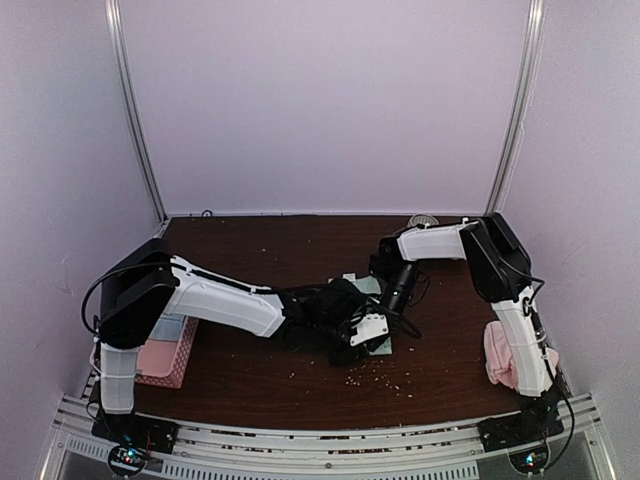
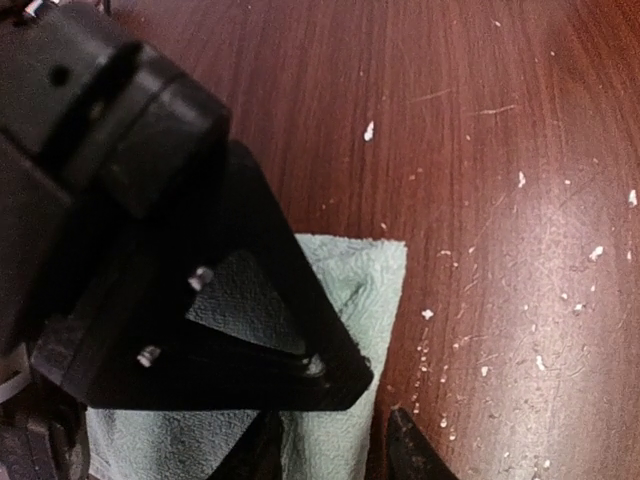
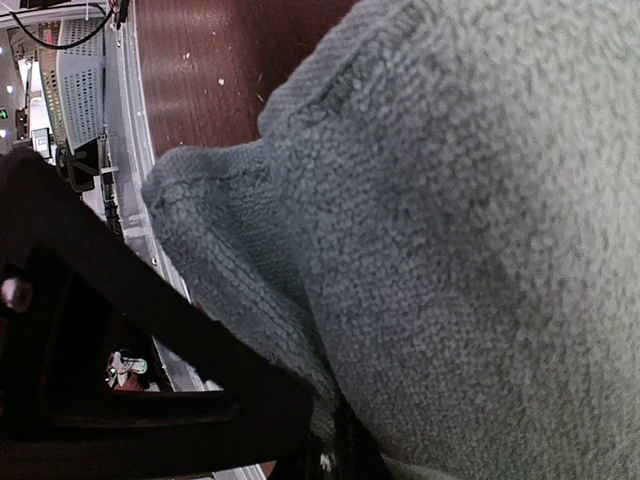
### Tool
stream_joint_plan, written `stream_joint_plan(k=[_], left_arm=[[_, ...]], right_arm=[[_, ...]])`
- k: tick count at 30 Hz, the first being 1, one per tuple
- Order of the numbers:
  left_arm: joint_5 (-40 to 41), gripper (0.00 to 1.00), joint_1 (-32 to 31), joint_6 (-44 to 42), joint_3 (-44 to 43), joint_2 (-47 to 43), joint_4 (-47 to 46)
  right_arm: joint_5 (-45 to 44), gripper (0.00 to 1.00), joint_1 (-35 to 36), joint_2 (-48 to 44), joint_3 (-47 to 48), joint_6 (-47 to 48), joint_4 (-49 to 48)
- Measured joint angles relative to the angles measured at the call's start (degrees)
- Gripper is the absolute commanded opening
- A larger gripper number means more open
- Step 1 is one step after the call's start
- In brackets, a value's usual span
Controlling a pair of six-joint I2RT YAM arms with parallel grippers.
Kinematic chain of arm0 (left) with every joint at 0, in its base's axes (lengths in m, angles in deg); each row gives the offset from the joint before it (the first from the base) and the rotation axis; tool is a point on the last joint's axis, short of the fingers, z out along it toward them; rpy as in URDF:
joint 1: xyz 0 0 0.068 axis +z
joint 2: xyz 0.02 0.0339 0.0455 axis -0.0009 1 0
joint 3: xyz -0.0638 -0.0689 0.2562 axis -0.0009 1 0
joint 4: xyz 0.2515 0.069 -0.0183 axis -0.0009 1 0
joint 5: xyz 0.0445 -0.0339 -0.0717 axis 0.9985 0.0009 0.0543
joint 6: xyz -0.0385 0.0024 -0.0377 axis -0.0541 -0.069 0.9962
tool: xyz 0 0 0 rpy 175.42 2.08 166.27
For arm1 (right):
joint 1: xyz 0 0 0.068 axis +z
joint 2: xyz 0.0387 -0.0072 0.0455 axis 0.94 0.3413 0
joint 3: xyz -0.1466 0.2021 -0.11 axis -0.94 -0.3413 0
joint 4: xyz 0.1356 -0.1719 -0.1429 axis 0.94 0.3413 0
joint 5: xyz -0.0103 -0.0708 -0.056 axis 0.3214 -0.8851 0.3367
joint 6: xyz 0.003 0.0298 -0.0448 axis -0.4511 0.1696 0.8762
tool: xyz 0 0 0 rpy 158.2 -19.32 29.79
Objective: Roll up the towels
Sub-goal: Roll the towel at the center of the board.
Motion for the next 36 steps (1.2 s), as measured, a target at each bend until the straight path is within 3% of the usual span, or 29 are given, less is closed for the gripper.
stream_joint_plan(k=[7, 13, 19, 21, 28, 36], left_arm=[[0.5, 0.23, 0.0, -1.7, -0.5, 1.4, 1.7], [0.7, 0.01, 0.0, -1.8, -0.5, 1.4, 1.9], [0.3, 0.00, 0.0, -1.7, -0.5, 1.4, 2.0], [-0.1, 0.00, 0.0, -1.5, -0.5, 1.4, 2.0], [-1.9, 0.00, 0.2, 0.1, -0.5, 1.0, 2.8], [-5.0, 0.00, 0.2, 4.3, -0.5, -0.2, 5.9]], right_arm=[[0.1, 0.04, 0.0, -0.5, -0.8, -0.7, -0.9], [0.4, 0.07, 0.0, -0.5, -0.9, -0.8, -0.9], [0.9, 0.30, 0.0, -1.7, -1.2, 2.0, 0.2], [0.8, 0.34, -0.2, -3.0, -1.4, 3.2, 0.5], [-1.5, 0.24, -4.8, -8.3, 1.3, 1.4, -1.2], [-9.8, 0.21, -6.1, -4.0, 4.0, -8.0, -11.3]])
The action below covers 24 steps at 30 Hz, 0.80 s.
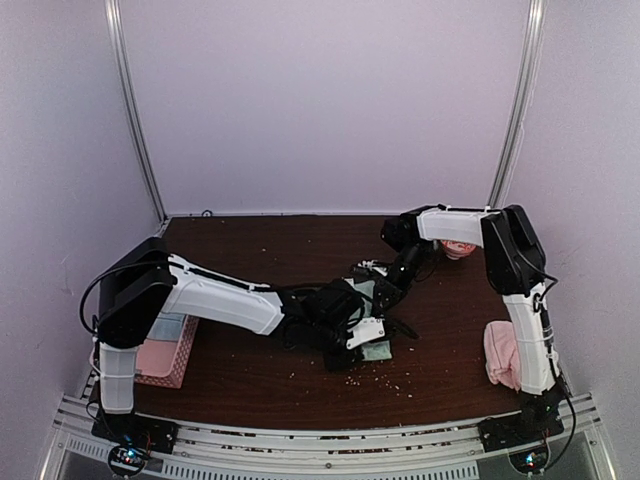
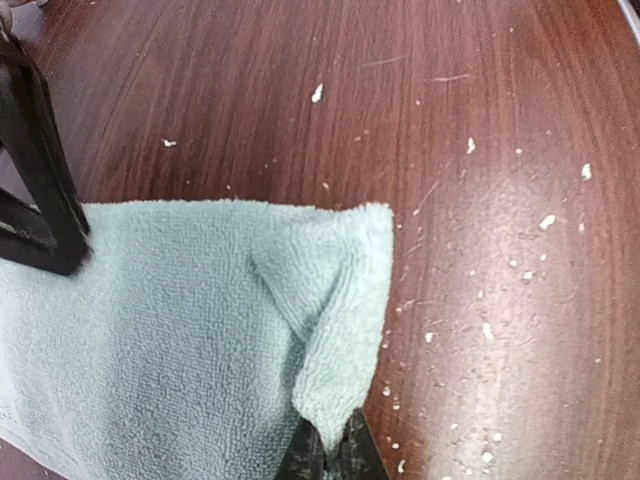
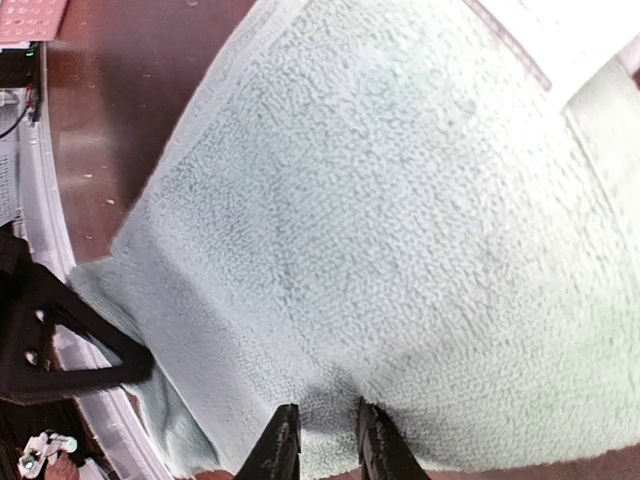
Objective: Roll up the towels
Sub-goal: Roll the towel at the center of the board.
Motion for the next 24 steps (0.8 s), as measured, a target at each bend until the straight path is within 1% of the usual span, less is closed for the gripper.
stream_joint_plan(k=[4, 6, 13, 18, 22, 24], left_arm=[[-1.8, 0.00, 0.0, 2.1, 0.0, -0.8, 0.8], [-2.6, 0.00, 0.0, 3.0, 0.0, -1.2, 1.3], [-4.0, 0.00, 0.1, 5.9, 0.0, -1.1, 1.7], [-8.6, 0.00, 1.4, 8.7, 0.0, 0.5, 1.2], [-16.3, 0.00, 4.7, 12.4, 0.0, 1.7, -0.6], [-21.6, 0.00, 7.3, 15.4, -0.1, 3.0, -2.0]], right_arm=[[-1.5, 0.19, 2.2, 1.2, 1.3, -2.4, -0.7], [-2.1, 0.19, 2.8, 1.6, 2.1, -3.5, -1.1], [-1.5, 0.30, 2.9, 0.5, 1.7, -3.0, -1.5], [-2.4, 0.32, 1.7, -6.5, 0.8, -2.1, -1.6], [-1.9, 0.32, -2.0, -16.2, 1.4, -2.4, -1.6], [-0.4, 0.32, -4.5, -21.4, 1.9, -2.4, -1.9]])
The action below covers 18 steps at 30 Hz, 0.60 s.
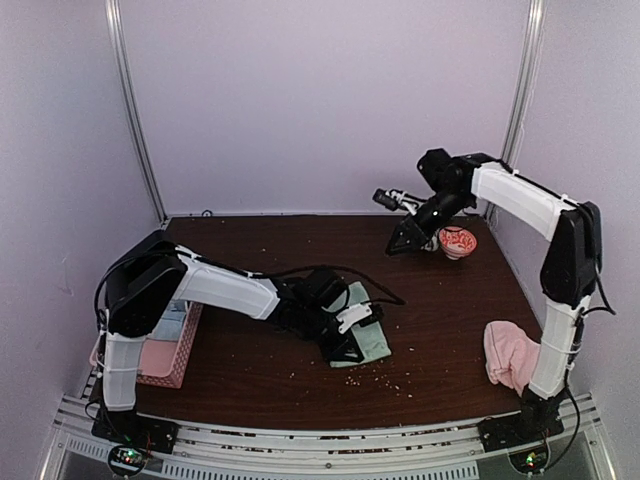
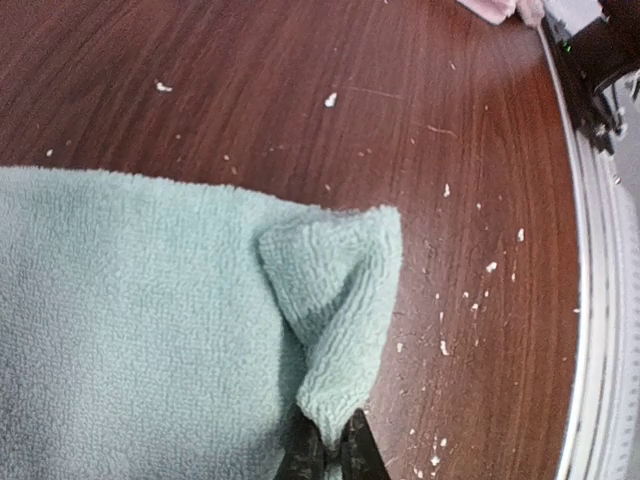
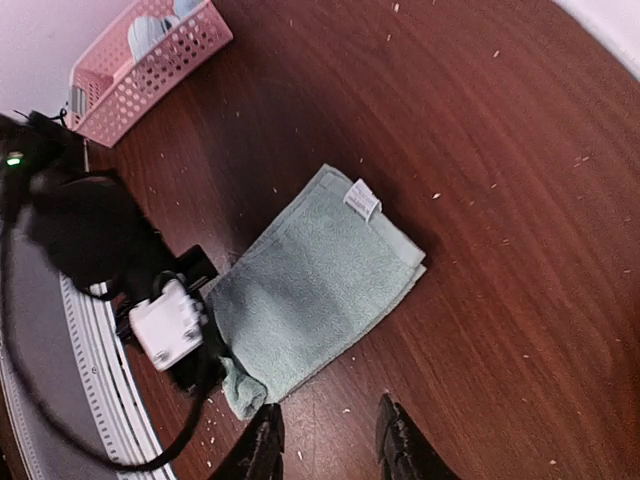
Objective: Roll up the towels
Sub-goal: Roll the towel at the center of the board.
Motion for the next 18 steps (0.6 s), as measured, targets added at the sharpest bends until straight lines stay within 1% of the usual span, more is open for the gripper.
stream_joint_plan(k=[2, 5, 8, 10, 12, 14, 16, 18], left_arm=[[-5.7, 0.00, 2.2, 3.1, -1.3, 2.0, -0.2], [-12.7, 0.00, 4.4, 7.5, -6.1, 6.2, 0.7], [-17.6, 0.00, 5.7, 11.4, -9.6, 9.2, 1.6], [-19.7, 0.00, 6.4, 13.4, -10.4, 10.3, 2.0], [-21.3, 0.00, 7.0, 14.7, -11.3, 11.1, 2.6], [-22.0, 0.00, 7.3, 15.2, -12.4, 11.8, 4.0], [-22.1, 0.00, 7.3, 15.3, -13.3, 12.2, 5.4], [-22.1, 0.00, 7.3, 15.3, -13.7, 12.3, 6.1]], right_arm=[[1.3, 0.32, -1.8, -4.3, -0.3, 1.2, -0.1], [4.2, 0.33, -2.4, -11.6, -3.7, 5.0, 0.0], [7.2, 0.42, -1.1, -19.9, -10.3, 9.9, 0.1], [8.1, 0.45, 0.7, -26.3, -15.8, 14.0, -0.4], [6.7, 0.46, 4.1, -30.9, -20.2, 16.9, -0.9], [4.2, 0.46, 7.7, -32.9, -23.4, 18.6, -1.9], [-0.2, 0.46, 11.0, -33.0, -28.3, 20.0, -5.0], [-5.5, 0.47, 12.4, -31.4, -33.5, 20.9, -8.0]])
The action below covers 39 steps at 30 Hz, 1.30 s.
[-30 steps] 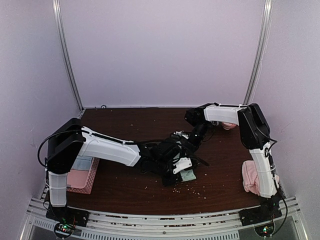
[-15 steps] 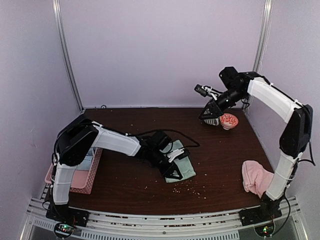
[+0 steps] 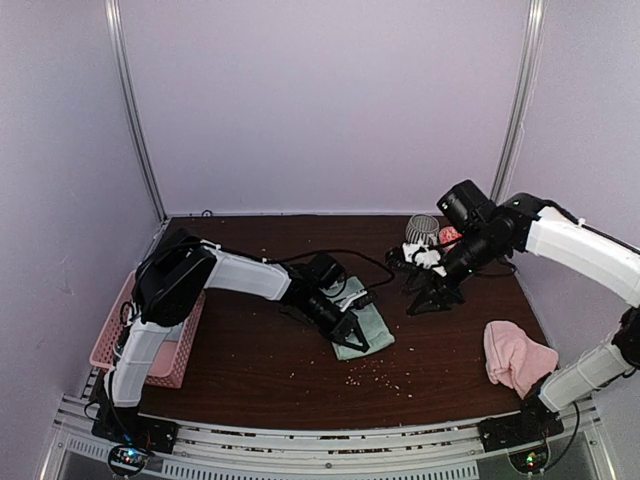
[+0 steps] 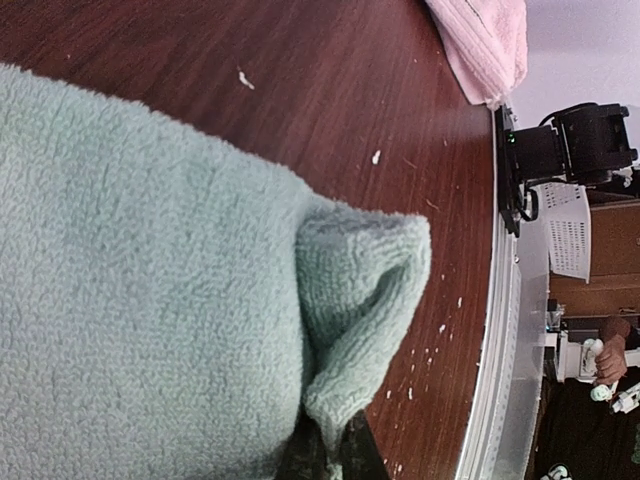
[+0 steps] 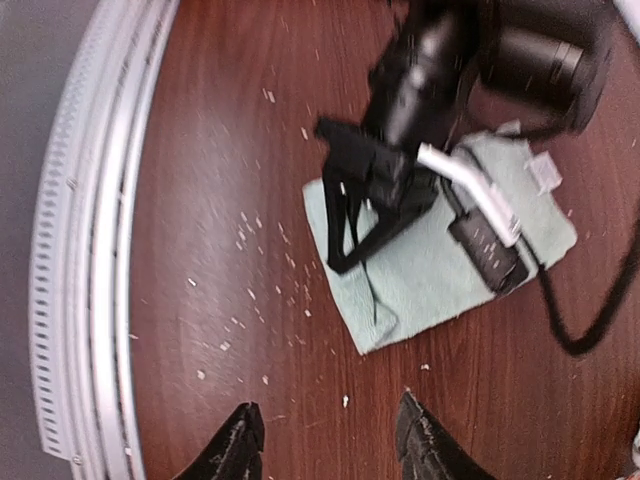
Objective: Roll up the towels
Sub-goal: Roll the towel at the center of the board.
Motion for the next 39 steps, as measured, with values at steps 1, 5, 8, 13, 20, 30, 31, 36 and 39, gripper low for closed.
stream_joint_plan(k=[1, 5, 8, 13, 20, 30, 31, 36, 39], left_arm=[[0.0, 0.00, 0.0, 0.0, 0.0, 0.0, 0.1], [0.1, 0.00, 0.0, 0.1, 0.0, 0.0, 0.2], [0.1, 0.00, 0.0, 0.4, 0.0, 0.0, 0.0], [0.1, 0.00, 0.0, 0.8, 0.1, 0.0, 0.0], [0.0, 0.00, 0.0, 1.0, 0.1, 0.0, 0.0], [-0.2, 0.00, 0.1, 1.0, 0.5, 0.0, -0.6], [-0.2, 0.02, 0.1, 0.9, 0.6, -0.1, -0.7], [1.4, 0.34, 0.0, -0.7, 2.5, -2.3, -0.1], [6.1, 0.61, 0.1, -2.1, 6.3, -7.0, 0.7]], right_arm=[[-2.9, 0.46, 0.9, 1.0, -2.8, 0.4, -2.0], [-14.1, 0.46, 4.9, 4.4, -12.8, 1.6, -10.1], [-19.1, 0.46, 7.3, 5.8, -16.1, 2.3, -15.1], [-22.8, 0.45, 10.5, 8.8, -16.2, 2.7, -23.2], [-25.9, 0.39, 12.8, 13.9, -16.9, 4.2, -29.3], [-26.1, 0.10, 13.4, 19.4, -16.5, 6.6, -31.9], [-26.1, 0.08, 13.4, 19.6, -16.0, 7.0, -31.6], [-23.8, 0.06, 13.4, 21.7, -12.2, 6.7, -27.2], [-20.0, 0.05, 13.4, 23.5, -9.4, 6.1, -23.6]])
